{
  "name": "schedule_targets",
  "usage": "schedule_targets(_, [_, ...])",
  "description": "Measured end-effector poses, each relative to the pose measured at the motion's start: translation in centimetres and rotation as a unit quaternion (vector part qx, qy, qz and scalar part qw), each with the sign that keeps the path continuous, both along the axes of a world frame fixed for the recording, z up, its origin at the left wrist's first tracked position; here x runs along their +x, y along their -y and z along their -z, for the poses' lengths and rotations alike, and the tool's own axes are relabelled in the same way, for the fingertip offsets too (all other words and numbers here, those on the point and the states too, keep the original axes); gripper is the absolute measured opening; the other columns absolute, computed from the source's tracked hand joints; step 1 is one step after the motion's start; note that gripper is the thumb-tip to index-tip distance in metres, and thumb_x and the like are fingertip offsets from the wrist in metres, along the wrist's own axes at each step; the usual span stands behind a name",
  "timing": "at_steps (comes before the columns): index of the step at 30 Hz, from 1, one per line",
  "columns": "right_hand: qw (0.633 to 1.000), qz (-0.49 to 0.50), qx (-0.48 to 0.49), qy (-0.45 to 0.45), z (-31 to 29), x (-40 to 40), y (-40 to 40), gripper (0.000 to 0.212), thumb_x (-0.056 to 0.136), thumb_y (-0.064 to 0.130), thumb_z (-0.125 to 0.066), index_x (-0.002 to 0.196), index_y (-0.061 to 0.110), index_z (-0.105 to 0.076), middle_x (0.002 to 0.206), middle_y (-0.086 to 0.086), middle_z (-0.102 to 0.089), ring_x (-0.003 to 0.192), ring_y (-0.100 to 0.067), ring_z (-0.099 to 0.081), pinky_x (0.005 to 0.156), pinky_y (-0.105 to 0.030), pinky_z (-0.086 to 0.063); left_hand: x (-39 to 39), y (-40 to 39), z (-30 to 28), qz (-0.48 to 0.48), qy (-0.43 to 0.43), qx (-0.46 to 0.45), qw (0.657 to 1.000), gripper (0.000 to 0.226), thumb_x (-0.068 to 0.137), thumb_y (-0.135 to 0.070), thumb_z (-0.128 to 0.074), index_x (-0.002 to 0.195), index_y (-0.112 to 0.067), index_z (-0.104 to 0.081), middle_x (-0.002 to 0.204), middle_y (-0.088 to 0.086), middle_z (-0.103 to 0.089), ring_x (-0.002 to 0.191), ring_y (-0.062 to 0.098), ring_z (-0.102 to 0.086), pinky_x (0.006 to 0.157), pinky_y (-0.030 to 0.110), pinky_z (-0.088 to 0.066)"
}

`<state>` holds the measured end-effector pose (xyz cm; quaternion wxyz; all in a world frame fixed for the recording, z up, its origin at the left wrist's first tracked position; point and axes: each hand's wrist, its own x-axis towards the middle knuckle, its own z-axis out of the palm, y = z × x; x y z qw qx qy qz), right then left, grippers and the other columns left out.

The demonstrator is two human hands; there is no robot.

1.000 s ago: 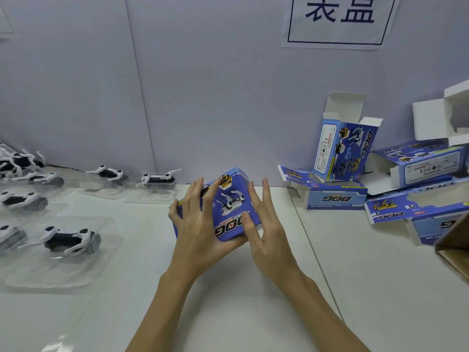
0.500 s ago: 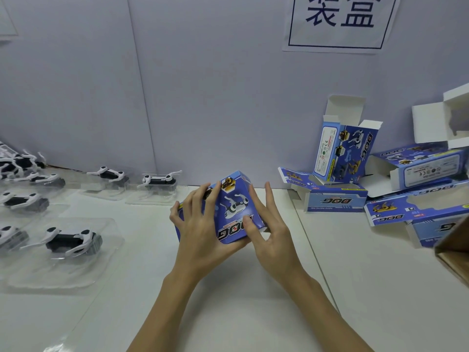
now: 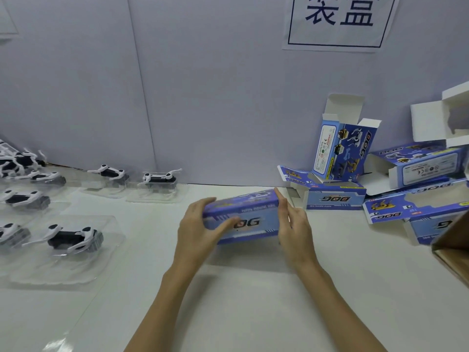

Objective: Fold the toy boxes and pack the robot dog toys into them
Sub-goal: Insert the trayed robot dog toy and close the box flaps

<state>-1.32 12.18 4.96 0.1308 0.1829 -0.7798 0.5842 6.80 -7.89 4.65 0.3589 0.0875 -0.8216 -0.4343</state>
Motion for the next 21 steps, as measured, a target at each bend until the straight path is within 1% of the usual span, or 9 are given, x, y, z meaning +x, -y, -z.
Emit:
schedule_targets(3, [0.993,-0.047,0.088,-0.067,-0.4,0.1,-0.5,0.076,0.089,0.076,-0.043,0.158,0.043,-0.036,0.137,0.000,-0.039,0.089,0.008,-0.059,0.080,-0.021,-0.053,0.2,0.7,-0.6,-0.056,-0.061,0.158,0.984,0.072,0.063,-0.064,-0.085,0.123,-0.034,-0.057,0.118,-0.011,-0.067,0.097,-0.007,-0.067,0.067,0.013,-0.056])
schedule_targets(6, [0.975,-0.099,0.170,-0.103,-0.6,0.7,-0.4,0.109,0.074,0.088,-0.054,0.164,0.043,-0.012,0.162,0.020,-0.004,0.128,0.026,-0.032,0.104,-0.012,-0.039,0.4,1.1,-1.0,-0.092,-0.076,0.229,0.966,0.067,0.059,-0.066,-0.086,0.111,-0.034,-0.061,0.107,-0.012,-0.071,0.089,-0.008,-0.069,0.061,0.011,-0.054])
schedule_targets(8, [0.969,-0.114,0.180,-0.128,-0.8,0.8,-0.1,0.114,0.075,0.079,-0.063,0.166,0.038,-0.007,0.170,0.019,0.006,0.152,0.004,-0.016,0.117,-0.020,-0.028,0.4,1.1,-1.1,-0.093,-0.088,0.256,0.958,0.059,0.059,-0.069,-0.086,0.103,-0.035,-0.065,0.097,-0.014,-0.074,0.086,-0.006,-0.071,0.060,0.012,-0.054])
schedule_targets(9, [0.972,-0.126,0.148,-0.131,-0.9,0.8,0.0,0.110,0.079,0.068,-0.069,0.166,0.031,-0.013,0.172,0.011,-0.005,0.155,-0.006,-0.019,0.121,-0.025,-0.029,0.5,1.0,-1.1,-0.084,-0.096,0.269,0.955,0.056,0.062,-0.073,-0.084,0.101,-0.036,-0.068,0.094,-0.013,-0.076,0.086,-0.003,-0.072,0.061,0.014,-0.055])
schedule_targets(11, [0.985,-0.132,0.051,-0.104,-1.1,0.9,0.1,0.089,0.084,0.049,-0.076,0.159,0.022,-0.037,0.155,0.000,-0.046,0.142,-0.016,-0.046,0.116,-0.032,-0.044,0.6,0.9,-1.4,-0.044,-0.111,0.295,0.948,0.057,0.067,-0.080,-0.077,0.099,-0.033,-0.075,0.090,-0.013,-0.077,0.083,0.000,-0.072,0.067,0.017,-0.054])
schedule_targets(13, [0.995,-0.080,-0.019,-0.061,-1.4,1.0,0.3,0.059,0.083,0.057,-0.072,0.135,0.032,-0.062,0.122,-0.002,-0.065,0.114,-0.021,-0.063,0.099,-0.043,-0.055,0.7,0.5,-1.6,0.020,-0.109,0.299,0.948,0.059,0.074,-0.081,-0.069,0.100,-0.028,-0.078,0.088,-0.009,-0.077,0.080,0.004,-0.068,0.070,0.015,-0.051])
schedule_targets(16, [0.996,-0.034,-0.080,0.017,-1.7,0.6,-0.1,0.045,0.081,0.074,-0.056,0.100,0.035,-0.067,0.089,0.006,-0.071,0.078,-0.017,-0.073,0.071,-0.040,-0.059,0.8,-0.7,-1.9,0.131,-0.052,0.267,0.953,0.052,0.081,-0.069,-0.069,0.120,-0.035,-0.072,0.107,-0.005,-0.079,0.096,0.008,-0.073,0.074,0.014,-0.054])
schedule_targets(18, [0.991,-0.054,-0.111,0.056,-1.8,0.4,-0.4,0.049,0.085,0.072,-0.050,0.104,0.029,-0.065,0.083,0.011,-0.070,0.062,-0.006,-0.070,0.056,-0.023,-0.053,0.5,-1.5,-1.4,0.182,-0.017,0.250,0.951,0.052,0.086,-0.059,-0.073,0.132,-0.038,-0.062,0.121,-0.005,-0.075,0.109,0.013,-0.073,0.081,0.020,-0.058])
schedule_targets(21, [0.984,-0.086,-0.150,0.035,-1.7,0.3,-0.1,0.042,0.093,0.060,-0.052,0.106,0.022,-0.063,0.079,0.019,-0.067,0.058,0.003,-0.062,0.050,-0.012,-0.047,0.3,-2.2,-0.9,0.195,-0.020,0.265,0.944,0.051,0.089,-0.049,-0.074,0.136,-0.037,-0.057,0.126,-0.005,-0.073,0.116,0.017,-0.071,0.091,0.029,-0.060])
